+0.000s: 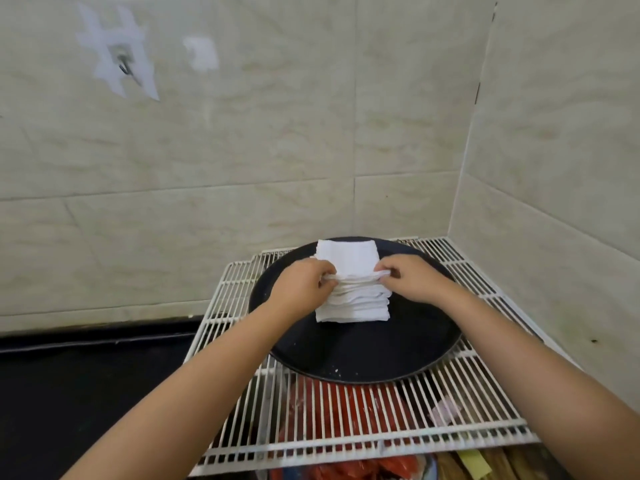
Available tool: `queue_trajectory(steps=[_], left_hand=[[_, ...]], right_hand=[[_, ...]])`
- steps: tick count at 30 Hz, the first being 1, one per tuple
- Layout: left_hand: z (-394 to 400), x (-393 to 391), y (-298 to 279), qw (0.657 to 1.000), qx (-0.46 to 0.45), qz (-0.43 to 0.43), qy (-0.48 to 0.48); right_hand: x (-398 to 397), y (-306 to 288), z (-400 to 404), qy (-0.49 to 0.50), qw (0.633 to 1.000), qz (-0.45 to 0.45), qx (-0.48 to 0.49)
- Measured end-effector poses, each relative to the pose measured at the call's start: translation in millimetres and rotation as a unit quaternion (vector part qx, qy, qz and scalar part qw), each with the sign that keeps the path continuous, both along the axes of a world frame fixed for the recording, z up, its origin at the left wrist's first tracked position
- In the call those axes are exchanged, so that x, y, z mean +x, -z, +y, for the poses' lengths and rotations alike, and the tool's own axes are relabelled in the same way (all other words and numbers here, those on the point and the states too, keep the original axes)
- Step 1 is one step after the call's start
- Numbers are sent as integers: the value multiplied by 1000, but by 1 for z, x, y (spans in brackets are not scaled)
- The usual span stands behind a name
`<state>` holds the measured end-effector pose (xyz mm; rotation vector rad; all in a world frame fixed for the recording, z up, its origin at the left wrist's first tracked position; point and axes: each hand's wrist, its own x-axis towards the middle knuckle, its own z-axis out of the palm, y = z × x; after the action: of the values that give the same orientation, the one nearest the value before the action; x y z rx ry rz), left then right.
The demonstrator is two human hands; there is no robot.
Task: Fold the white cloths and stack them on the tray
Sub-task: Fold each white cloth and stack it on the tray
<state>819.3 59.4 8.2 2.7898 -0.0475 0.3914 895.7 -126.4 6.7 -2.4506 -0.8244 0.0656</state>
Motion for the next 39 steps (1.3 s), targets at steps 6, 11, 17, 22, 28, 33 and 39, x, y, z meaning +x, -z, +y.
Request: queue_trajectory(steps=[6, 11, 17, 22, 28, 33, 39], left_hand=[[-10, -16, 15, 994, 107, 6, 7], [-10, -34, 9, 994, 101, -5, -50], [58, -104, -11, 982, 111, -14, -152], [166, -225, -22, 957, 150, 8, -250], [290, -417, -35, 889, 195, 5, -414], [368, -564, -24, 816, 188, 44, -545], [455, -706, 4, 730, 159, 103, -657]], right_hand=[[-21, 11, -11, -24, 997, -14, -77], [-42, -8, -8, -5, 992, -42, -120], [-99, -39, 73, -49, 987, -110, -104], [-199, -52, 203, -171, 970, -157, -68], [-354, -57, 370, -318, 926, -202, -23], [-474, -42, 498, -406, 890, -205, -11], [-606, -18, 634, -514, 836, -192, -7]])
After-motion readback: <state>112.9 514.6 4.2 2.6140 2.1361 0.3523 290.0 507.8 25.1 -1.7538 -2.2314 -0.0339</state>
